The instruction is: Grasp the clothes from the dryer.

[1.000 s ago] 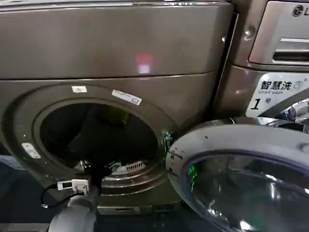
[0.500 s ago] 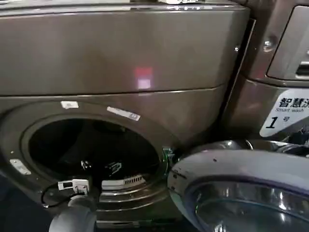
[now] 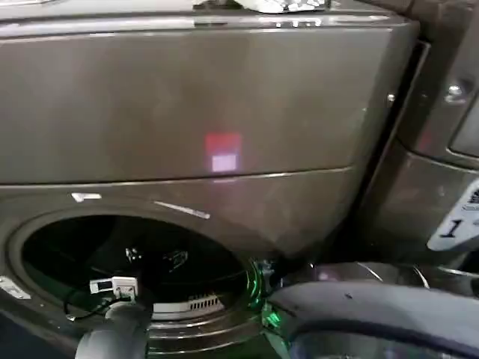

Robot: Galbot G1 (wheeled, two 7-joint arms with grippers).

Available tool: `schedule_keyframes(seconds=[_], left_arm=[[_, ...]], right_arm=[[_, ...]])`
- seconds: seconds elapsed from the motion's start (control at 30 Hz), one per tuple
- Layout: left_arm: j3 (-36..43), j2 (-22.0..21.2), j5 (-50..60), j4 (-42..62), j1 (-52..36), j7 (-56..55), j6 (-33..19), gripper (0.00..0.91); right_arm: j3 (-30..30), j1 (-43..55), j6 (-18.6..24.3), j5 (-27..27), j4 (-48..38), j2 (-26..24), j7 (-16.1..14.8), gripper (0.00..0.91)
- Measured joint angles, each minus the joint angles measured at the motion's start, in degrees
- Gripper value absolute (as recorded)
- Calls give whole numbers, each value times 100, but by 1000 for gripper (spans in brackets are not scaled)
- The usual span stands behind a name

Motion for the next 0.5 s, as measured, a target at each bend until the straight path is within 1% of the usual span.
schedule_keyframes(seconds=[0.37,0.5], left_arm=[[-13,25,40,137,-108,-108,0,907],[-25,24,57,353,-321,-195,0,907]], right_arm=[[-75,34,-21,-6,87,-7,-7,907],[-134,73,-13,-14,120,-41,-7,907]])
